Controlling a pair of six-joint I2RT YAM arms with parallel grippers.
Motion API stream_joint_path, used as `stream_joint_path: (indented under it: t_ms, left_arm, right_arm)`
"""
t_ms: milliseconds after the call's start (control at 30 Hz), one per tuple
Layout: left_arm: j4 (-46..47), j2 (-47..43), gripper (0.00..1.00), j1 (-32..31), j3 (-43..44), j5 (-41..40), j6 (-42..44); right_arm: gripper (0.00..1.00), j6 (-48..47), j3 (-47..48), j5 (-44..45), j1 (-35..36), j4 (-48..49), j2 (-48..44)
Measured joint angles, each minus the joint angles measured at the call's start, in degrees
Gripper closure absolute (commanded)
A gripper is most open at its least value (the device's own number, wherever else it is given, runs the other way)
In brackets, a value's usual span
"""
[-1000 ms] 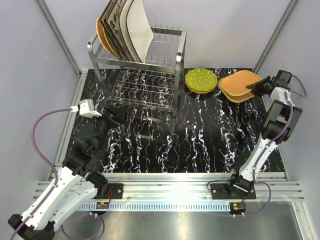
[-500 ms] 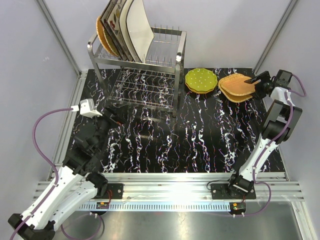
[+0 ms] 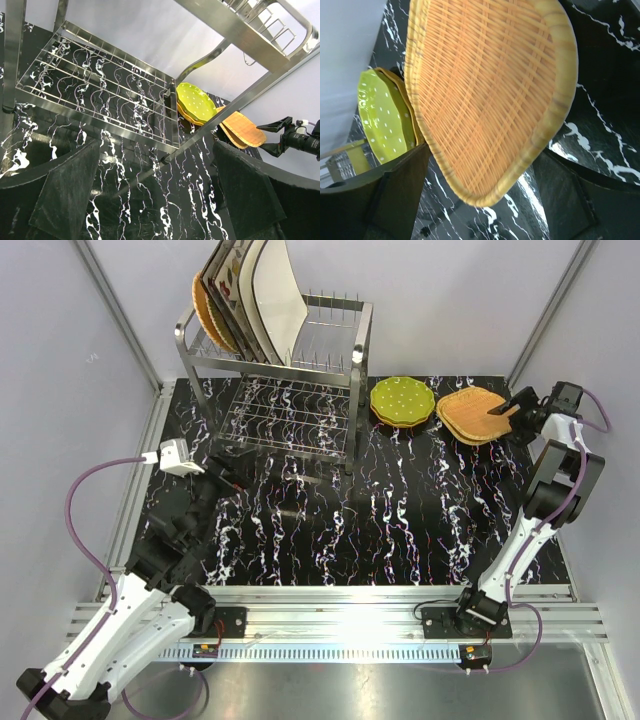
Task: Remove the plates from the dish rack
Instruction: Place the plate on the table
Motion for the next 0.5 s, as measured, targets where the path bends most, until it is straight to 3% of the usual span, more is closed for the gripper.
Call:
stream_joint_path:
  t_ms: [500]
  left_arm:
    - [-0.37,-2.93,0.01,0.04,-1.53,0.00,0.00]
  right_arm:
    - [0.11,-4.96,-1.33,2.89,0.00,-2.62,-3.19]
